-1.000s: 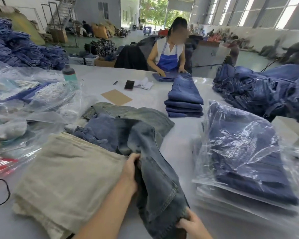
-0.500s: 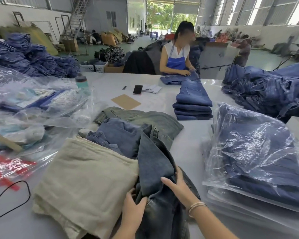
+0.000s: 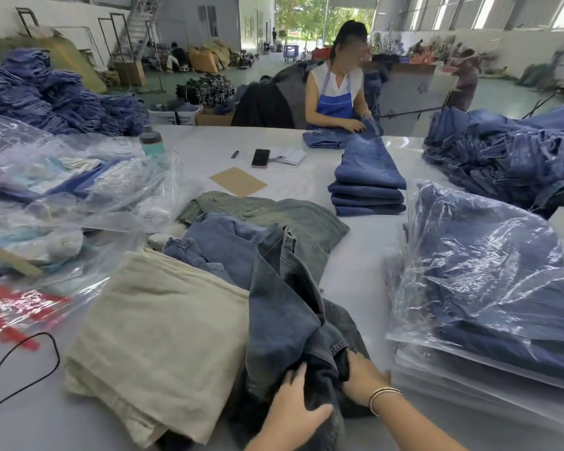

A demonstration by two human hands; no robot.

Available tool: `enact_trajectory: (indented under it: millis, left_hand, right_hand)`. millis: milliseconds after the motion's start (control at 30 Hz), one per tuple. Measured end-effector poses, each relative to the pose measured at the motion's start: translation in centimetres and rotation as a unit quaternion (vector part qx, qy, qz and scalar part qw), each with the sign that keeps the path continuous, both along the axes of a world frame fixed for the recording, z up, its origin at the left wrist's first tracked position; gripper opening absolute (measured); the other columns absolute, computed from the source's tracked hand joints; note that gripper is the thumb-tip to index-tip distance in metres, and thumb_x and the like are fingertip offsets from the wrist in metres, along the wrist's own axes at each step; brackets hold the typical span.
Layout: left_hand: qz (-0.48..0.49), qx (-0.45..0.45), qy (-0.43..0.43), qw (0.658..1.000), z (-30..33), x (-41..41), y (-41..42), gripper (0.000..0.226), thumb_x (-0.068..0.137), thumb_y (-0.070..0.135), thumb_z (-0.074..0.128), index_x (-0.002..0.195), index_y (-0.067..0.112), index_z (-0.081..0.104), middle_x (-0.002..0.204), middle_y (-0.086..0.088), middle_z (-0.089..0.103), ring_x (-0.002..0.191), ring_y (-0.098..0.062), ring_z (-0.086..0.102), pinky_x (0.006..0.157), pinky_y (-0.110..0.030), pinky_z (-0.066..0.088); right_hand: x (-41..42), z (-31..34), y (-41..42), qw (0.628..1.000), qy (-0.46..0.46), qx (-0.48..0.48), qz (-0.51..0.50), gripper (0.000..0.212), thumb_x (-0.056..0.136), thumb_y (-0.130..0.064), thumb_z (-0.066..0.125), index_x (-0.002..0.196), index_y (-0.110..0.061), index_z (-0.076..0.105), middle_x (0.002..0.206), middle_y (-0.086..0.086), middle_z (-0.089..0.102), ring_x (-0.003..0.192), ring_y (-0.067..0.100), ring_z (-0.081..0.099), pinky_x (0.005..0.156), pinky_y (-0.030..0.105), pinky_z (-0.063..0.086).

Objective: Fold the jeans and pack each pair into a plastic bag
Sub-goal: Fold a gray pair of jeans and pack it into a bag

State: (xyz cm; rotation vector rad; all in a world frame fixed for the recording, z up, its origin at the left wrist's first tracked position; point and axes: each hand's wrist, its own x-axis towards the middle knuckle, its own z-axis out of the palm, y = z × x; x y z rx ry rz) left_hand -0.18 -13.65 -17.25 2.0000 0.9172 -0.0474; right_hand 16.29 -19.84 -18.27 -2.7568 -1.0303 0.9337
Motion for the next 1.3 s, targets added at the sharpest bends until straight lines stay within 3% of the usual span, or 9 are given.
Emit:
enact_trajectory:
  millis: [267,433,533,633,767,867,1000,1133,1300]
  left_hand:
    - [-0.061,0.018,0.101,0.993,-2.2,0.6,-0.9,0.129,0.06,0.077,0.062,0.15,0.029,-0.017,0.159,0.005,-0.01,0.148,-0.022,0.003,0.115,-0.053,0.021]
    - [-0.012,0.267,-0.031,0.963,-2.3,-2.2,-4.2,0.072,0.087,0.04,0.062,0.149,0.028,0.027,0.148,0.001,0.033,0.131,-0.019,0.039,0.099,-0.034,0.042]
    - [-0.022,0.383,-0.124,0.915,-2.8,-3.6,-6.4,0.05,0.061,0.009,0.086,0.106,0.024,0.072,0.112,-0.008,0.065,0.096,-0.025,0.066,0.068,-0.032,0.054]
    - [-0.05,0.413,-0.109,0.903,-2.7,-4.2,-7.1,0.03,0.054,0.012,0.089,0.078,0.023,0.073,0.106,-0.007,0.067,0.092,-0.024,0.067,0.061,-0.031,0.053]
    - [-0.071,0.292,0.055,0.952,-2.9,-4.3,-7.9,0.06,0.081,0.056,0.061,0.129,0.025,0.043,0.148,0.0,0.024,0.136,-0.022,0.031,0.096,-0.04,0.047]
    - [-0.088,0.246,0.134,0.956,-3.6,-4.6,-8.3,0.089,0.075,0.063,0.064,0.141,0.028,0.014,0.155,0.002,-0.006,0.145,-0.023,0.007,0.111,-0.051,0.029]
    - [-0.054,0.285,0.167,0.942,-3.9,-5.1,-8.1,0.104,0.07,0.07,0.063,0.145,0.031,0.001,0.153,-0.003,-0.007,0.144,-0.028,0.005,0.111,-0.049,0.025]
    - [-0.002,0.335,0.17,0.927,-3.8,-5.6,-7.9,0.1,0.071,0.066,0.065,0.146,0.027,0.011,0.15,-0.008,0.008,0.133,-0.027,0.021,0.104,-0.039,0.029]
    - [0.001,0.364,0.181,0.914,-3.3,-6.5,-7.2,0.095,0.071,0.054,0.071,0.146,0.026,0.019,0.149,-0.01,0.006,0.133,-0.027,0.02,0.104,-0.038,0.028]
  right_hand:
    - [-2.2,-2.3,-3.1,0.997,-0.038,-0.012,0.065,0.096,0.075,-0.042,0.064,0.149,-0.02,0.008,0.138,0.005,0.031,0.129,0.025,0.033,0.103,0.041,0.031]
    - [-3.2,-3.1,-6.9,0.994,-0.033,0.042,0.092,0.116,0.068,-0.042,0.063,0.147,-0.029,-0.021,0.15,0.003,0.029,0.133,0.026,0.033,0.113,0.046,0.025]
    - [-4.7,-3.9,-9.0,0.985,-0.105,0.004,0.136,0.104,0.074,-0.047,0.056,0.149,-0.031,-0.016,0.157,-0.003,0.012,0.14,0.022,0.022,0.114,0.049,0.016]
    - [-6.3,-4.2,-9.7,0.968,-0.207,0.002,0.142,0.083,0.089,-0.044,0.045,0.151,-0.023,-0.005,0.149,0.006,0.031,0.129,0.025,0.038,0.103,0.043,0.03]
    - [-7.6,-2.6,-10.1,0.939,-0.291,0.052,0.176,0.08,0.065,-0.032,0.074,0.14,-0.032,0.045,0.086,0.01,0.066,0.071,0.027,0.062,0.063,0.037,0.048]
    - [-8.0,-2.1,-10.5,0.918,-0.333,0.095,0.194,0.065,0.039,-0.024,0.087,0.102,-0.033,0.073,0.056,0.004,0.058,0.043,0.023,0.055,0.043,0.028,0.044]
    - [-8.8,-1.9,-10.7,0.922,-0.341,0.044,0.176,0.041,0.04,-0.022,0.09,0.077,-0.023,0.073,0.054,0.004,0.059,0.042,0.019,0.056,0.041,0.025,0.044]
    - [-8.9,-1.2,-10.0,0.952,-0.265,-0.001,0.151,0.021,0.084,-0.009,0.053,0.104,-0.014,0.057,0.098,0.014,0.066,0.087,0.031,0.066,0.075,0.033,0.043]
    - [-6.6,1.9,-10.0,0.992,-0.069,0.081,-0.073,0.032,0.084,-0.011,0.045,0.103,-0.02,0.069,0.113,0.012,0.066,0.105,0.035,0.059,0.086,0.033,0.047]
